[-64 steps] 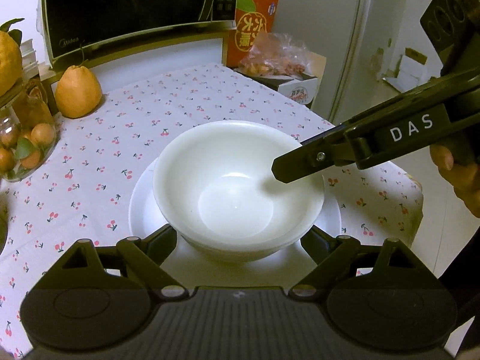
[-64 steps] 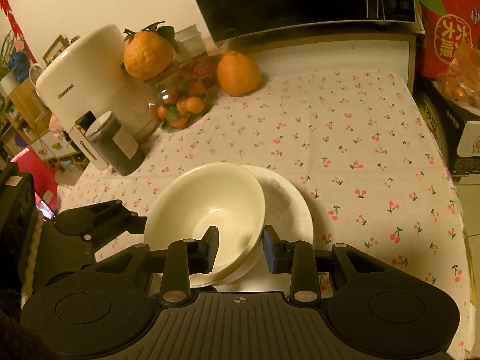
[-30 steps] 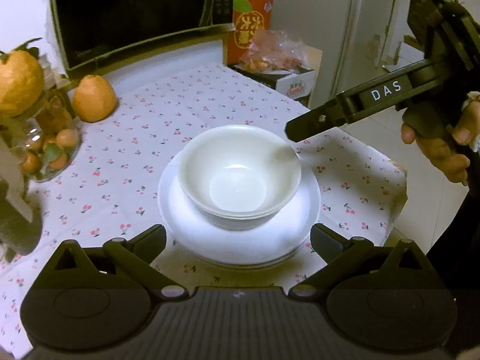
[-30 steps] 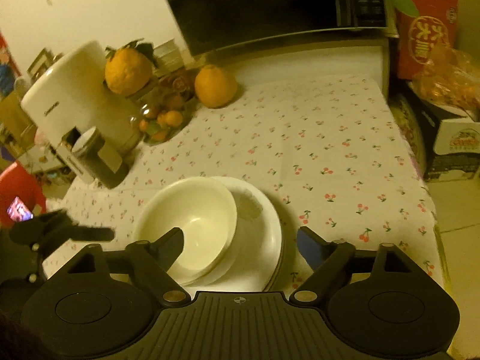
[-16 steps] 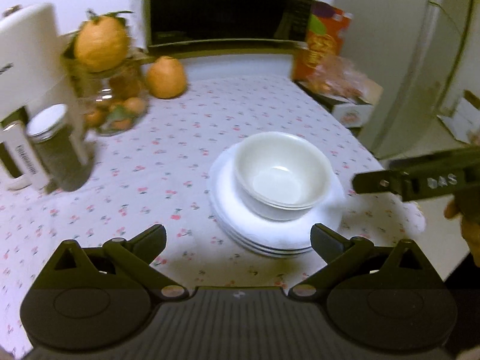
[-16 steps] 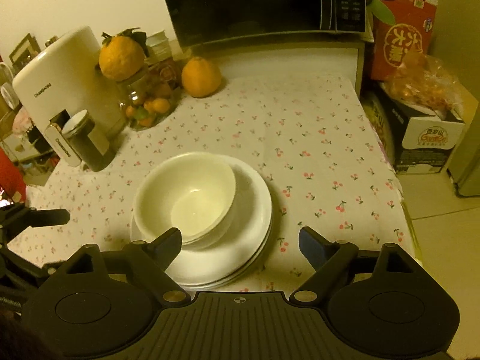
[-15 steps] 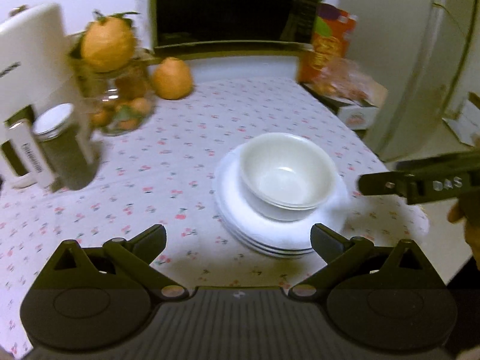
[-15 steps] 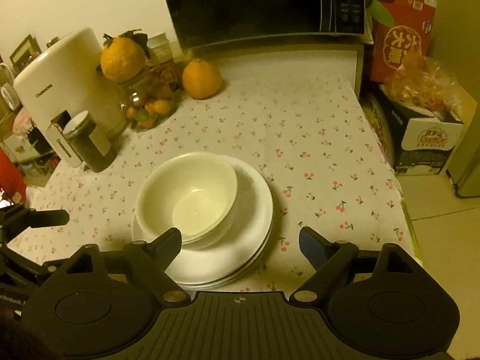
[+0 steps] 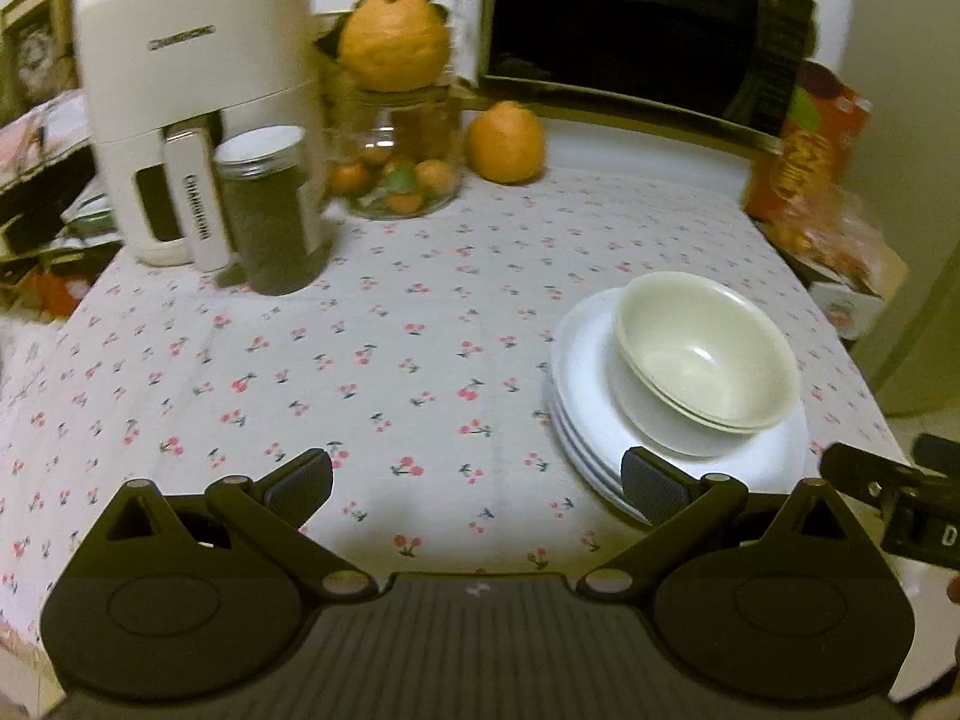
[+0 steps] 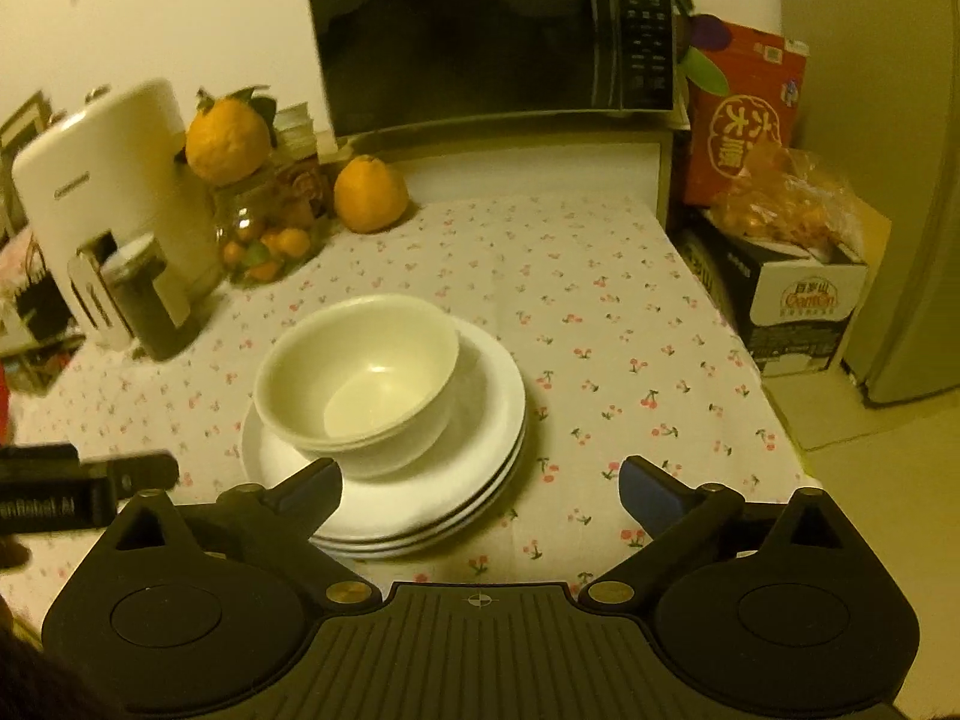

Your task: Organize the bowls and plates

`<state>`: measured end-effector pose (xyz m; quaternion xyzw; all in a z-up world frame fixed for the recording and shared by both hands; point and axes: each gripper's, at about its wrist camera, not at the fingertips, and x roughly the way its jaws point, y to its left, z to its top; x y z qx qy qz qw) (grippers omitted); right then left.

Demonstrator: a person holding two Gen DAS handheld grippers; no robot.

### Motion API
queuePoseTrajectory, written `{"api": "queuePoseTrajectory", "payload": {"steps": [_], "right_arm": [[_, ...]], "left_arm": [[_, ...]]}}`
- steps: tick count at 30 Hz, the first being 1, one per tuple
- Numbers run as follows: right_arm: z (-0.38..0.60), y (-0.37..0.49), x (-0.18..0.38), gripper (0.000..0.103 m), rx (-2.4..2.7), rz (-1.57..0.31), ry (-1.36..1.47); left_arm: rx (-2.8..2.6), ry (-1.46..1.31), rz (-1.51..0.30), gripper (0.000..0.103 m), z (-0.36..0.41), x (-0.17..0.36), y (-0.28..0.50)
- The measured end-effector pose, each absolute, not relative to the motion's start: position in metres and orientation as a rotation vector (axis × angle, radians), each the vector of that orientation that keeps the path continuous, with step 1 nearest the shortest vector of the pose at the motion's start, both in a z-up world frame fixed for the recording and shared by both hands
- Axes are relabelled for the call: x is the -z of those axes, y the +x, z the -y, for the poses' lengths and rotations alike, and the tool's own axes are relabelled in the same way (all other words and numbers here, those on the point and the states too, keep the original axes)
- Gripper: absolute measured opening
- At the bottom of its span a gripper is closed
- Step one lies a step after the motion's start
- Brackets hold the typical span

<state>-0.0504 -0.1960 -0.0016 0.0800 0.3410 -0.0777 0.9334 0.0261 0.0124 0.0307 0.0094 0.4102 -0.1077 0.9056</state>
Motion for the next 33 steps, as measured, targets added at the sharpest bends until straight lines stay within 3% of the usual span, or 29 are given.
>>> {"api": "queuePoseTrajectory", "payload": {"steps": [33], "right_arm": [[0.185,-0.043,0.018,0.103,0.205,-0.777,0.124]], "left_arm": [[0.135,0.093,-0.889,0.103,0.001,-0.022,0.011]]}}
